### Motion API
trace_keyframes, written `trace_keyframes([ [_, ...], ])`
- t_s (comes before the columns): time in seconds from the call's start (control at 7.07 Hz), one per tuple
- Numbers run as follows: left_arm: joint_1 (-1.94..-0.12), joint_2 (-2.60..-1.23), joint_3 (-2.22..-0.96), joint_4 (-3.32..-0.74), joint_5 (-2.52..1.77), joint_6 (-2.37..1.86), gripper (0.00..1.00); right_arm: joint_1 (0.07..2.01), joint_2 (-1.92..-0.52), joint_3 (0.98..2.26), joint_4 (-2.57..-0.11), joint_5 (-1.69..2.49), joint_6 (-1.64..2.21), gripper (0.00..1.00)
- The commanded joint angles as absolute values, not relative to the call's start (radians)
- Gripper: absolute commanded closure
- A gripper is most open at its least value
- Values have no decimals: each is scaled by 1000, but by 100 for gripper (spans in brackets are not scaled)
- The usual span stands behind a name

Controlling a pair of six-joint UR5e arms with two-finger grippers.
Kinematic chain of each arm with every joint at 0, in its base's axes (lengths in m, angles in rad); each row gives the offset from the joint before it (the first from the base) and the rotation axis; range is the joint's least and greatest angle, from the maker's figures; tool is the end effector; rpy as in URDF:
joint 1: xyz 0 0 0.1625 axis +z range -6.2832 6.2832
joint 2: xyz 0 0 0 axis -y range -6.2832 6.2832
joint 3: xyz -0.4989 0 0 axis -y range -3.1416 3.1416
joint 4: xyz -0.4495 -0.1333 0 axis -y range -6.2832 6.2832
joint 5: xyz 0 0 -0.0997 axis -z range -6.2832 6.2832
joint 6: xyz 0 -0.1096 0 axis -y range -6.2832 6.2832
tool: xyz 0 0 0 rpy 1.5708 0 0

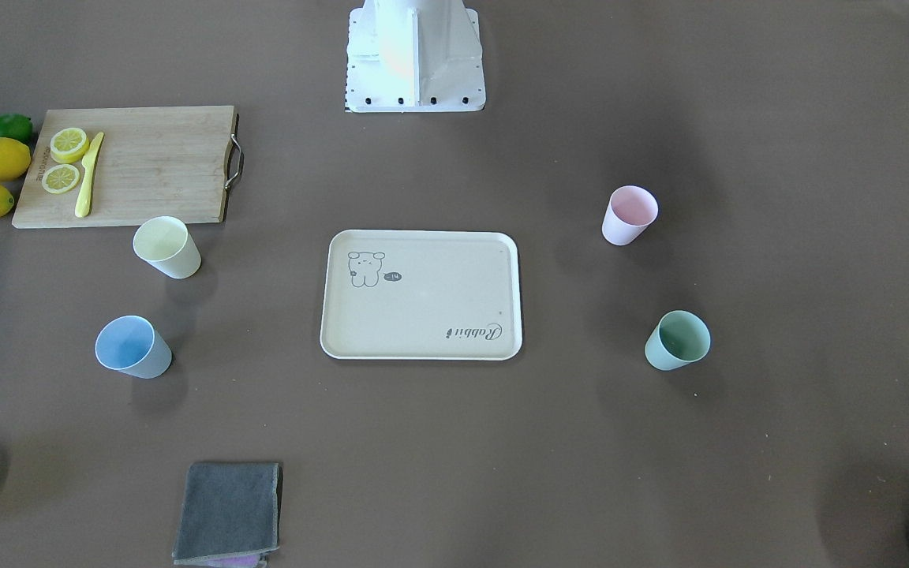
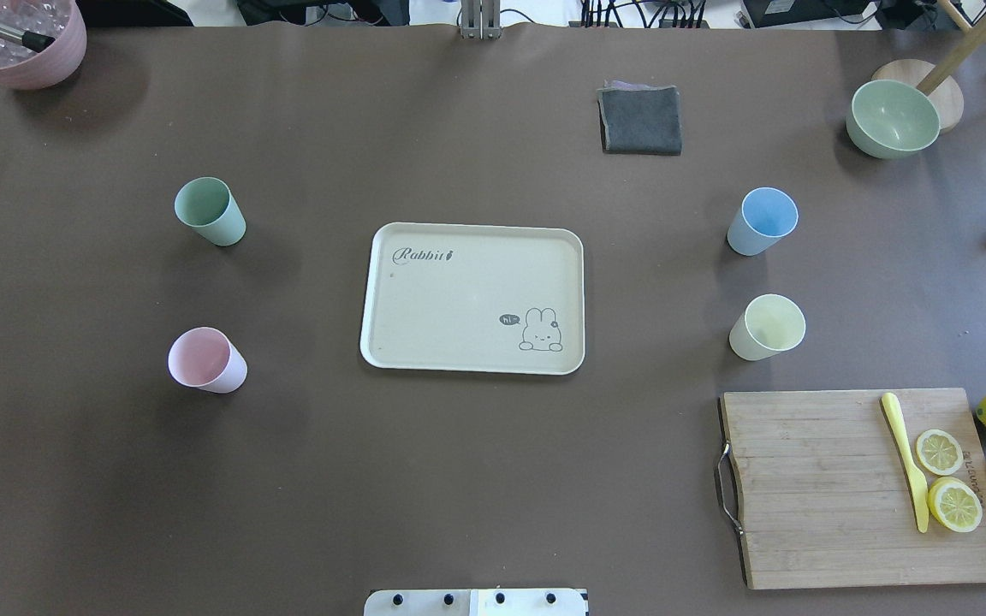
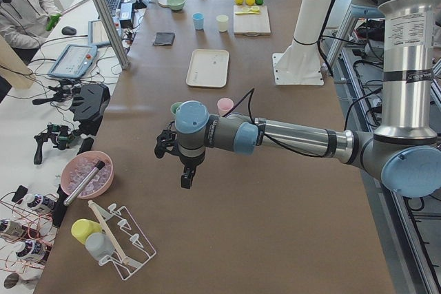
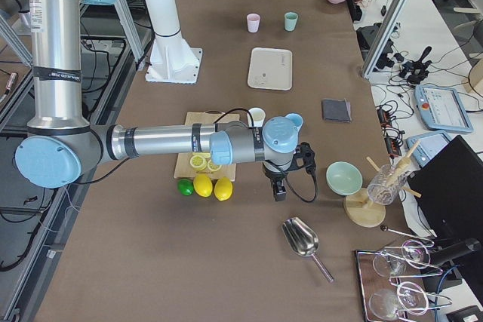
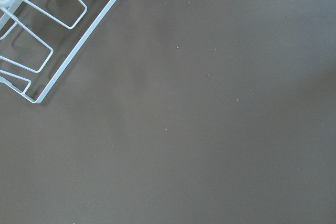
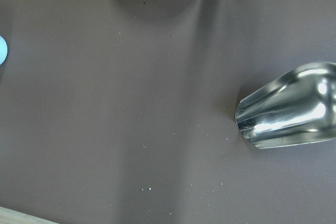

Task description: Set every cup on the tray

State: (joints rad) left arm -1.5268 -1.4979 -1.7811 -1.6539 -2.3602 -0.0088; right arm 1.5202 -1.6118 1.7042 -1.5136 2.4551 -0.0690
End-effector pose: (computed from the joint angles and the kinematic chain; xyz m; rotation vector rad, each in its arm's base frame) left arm -0.0324 -0.5250 0.6520 0.1882 0.7916 0.1203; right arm 0.0214 -0.5378 0.6733 0.1480 -0.8824 -0.1777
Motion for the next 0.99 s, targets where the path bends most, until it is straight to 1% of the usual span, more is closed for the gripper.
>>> trace_keyframes([
  [0.0, -1516, -1493, -1784, -1698, -2361, -26, 2, 1519, -1603, 1709, -1513, 2470, -66, 0],
  [0.14, -1511, -1494, -1813, -1701, -2370, -94, 2, 1516, -1597, 1712, -1514, 2482, -58, 0],
  [0.28, -1458, -1494, -1885, -1698, -2394, -198, 3, 1502, -1567, 1712, -1525, 2497, 39, 0],
  [0.42, -1384, -1496, -1951, -1703, -2392, -319, 3, 1473, -1568, 1744, -1520, 2499, 111, 0],
  [0.57, -1334, -1494, -1986, -1739, -2385, -424, 2, 1439, -1569, 1784, -1522, 2505, 183, 0],
  [0.85, -1211, -1506, -2009, -1823, -2355, -602, 2, 1338, -1578, 1894, -1514, 2500, 352, 0],
])
